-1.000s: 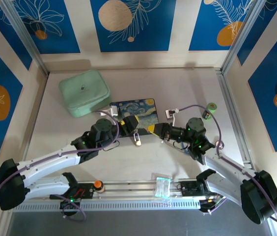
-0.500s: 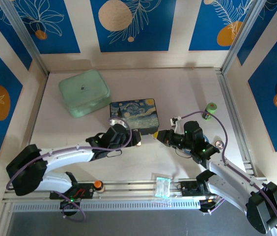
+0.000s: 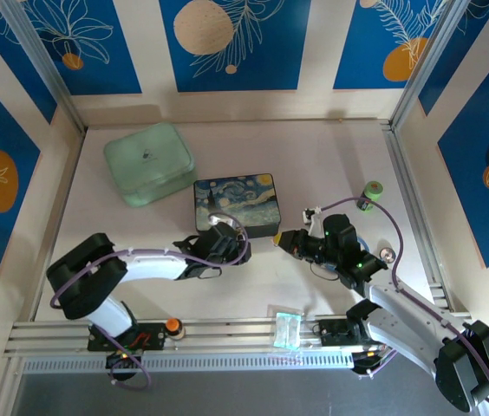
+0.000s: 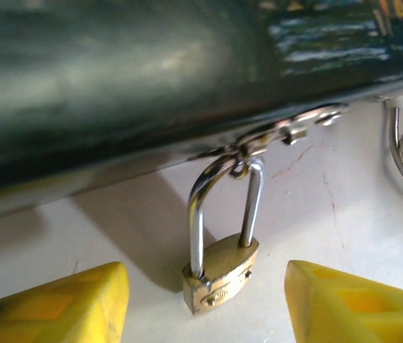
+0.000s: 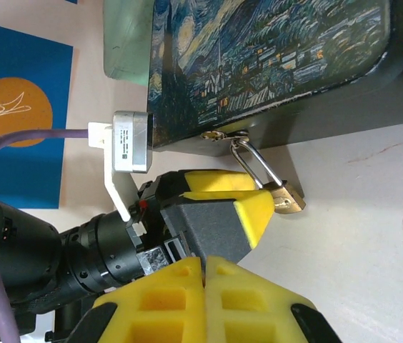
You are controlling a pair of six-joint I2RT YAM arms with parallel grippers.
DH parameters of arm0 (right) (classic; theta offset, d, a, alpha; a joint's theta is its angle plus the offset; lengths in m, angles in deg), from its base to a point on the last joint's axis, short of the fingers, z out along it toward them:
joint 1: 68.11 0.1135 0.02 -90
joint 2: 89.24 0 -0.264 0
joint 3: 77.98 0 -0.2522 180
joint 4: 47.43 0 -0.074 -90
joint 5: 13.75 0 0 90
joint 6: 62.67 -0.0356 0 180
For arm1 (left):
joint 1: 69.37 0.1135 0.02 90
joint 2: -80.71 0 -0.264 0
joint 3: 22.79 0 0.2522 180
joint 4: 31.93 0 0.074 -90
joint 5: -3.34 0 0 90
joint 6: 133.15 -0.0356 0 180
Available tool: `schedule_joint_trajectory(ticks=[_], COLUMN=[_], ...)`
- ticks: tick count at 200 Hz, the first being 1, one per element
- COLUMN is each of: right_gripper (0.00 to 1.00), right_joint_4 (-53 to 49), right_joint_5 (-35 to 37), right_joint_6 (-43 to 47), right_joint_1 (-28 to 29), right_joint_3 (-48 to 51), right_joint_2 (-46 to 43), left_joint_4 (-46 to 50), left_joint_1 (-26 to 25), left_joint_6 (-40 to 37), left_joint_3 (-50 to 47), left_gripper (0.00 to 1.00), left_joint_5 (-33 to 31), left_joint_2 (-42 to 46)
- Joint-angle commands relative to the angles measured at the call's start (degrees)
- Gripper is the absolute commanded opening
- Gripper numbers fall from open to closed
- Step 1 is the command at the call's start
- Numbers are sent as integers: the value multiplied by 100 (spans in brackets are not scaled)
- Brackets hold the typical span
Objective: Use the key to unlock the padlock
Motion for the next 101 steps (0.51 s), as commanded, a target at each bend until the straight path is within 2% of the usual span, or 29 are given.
schedule_joint_trajectory(ticks=[1,58,71,101], right_gripper=[0,0,0,0], right_joint_4=[17,85,218,453], right_joint_5=[126,249,282,311], right_joint_6=[37,24,-41,-124], right_joint_1=[46,46,54,72], right_joint_3=[156,238,322,445], right_joint_2=[-62,19,94,308], left_joint_4=[-267,-255,-318,-319], left_joint_1=[-46,-93,-102,-111], left_joint_6=[-77,-22,26,72], left_joint_3=[185,203,186,186], left_gripper=[56,44,38,31], left_joint_5=[8,-3,55,-38], left_joint_2=[-251,-454,-474,-409])
